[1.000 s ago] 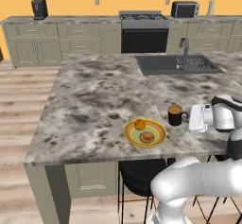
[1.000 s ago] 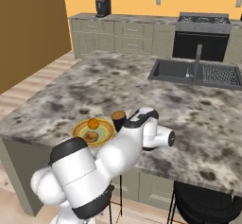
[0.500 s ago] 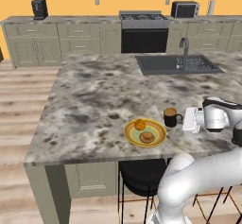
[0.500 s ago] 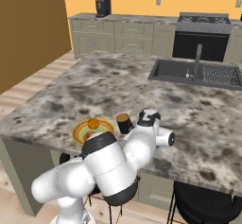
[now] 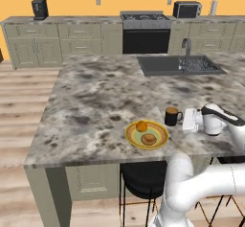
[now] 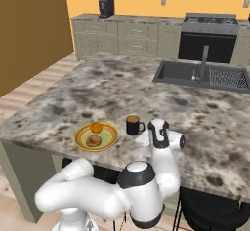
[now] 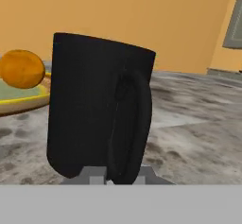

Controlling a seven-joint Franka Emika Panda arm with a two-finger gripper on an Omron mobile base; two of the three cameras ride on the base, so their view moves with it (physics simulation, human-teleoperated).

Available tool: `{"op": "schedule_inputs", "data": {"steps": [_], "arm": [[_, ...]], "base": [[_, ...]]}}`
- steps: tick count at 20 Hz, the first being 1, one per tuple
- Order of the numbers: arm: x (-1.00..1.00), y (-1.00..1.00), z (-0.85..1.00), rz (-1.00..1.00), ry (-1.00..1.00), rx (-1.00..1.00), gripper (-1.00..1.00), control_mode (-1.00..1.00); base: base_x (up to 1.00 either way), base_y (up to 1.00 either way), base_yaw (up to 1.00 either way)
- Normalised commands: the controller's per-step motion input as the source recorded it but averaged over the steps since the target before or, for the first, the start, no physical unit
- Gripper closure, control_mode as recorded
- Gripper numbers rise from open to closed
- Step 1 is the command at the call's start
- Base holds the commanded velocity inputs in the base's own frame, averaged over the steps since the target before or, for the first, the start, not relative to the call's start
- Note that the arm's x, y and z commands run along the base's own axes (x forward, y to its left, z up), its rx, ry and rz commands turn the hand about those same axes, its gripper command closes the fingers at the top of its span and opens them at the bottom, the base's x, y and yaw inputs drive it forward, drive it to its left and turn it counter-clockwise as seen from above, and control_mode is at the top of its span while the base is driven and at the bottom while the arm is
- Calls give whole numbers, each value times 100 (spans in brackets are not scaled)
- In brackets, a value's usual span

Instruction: Pick up the brewed coffee from the coffee machine and place it next to the breakfast plate on the dining counter.

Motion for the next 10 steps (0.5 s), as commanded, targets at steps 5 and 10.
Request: {"op": "schedule_inputs", "data": {"steps": [5,10], "arm": [[-27,0,-3,3,-1,0,-100,-100],[-85,10,29,2,-14,-6,-100,-100]], "base": [[0,0,0],[0,0,0]]}}
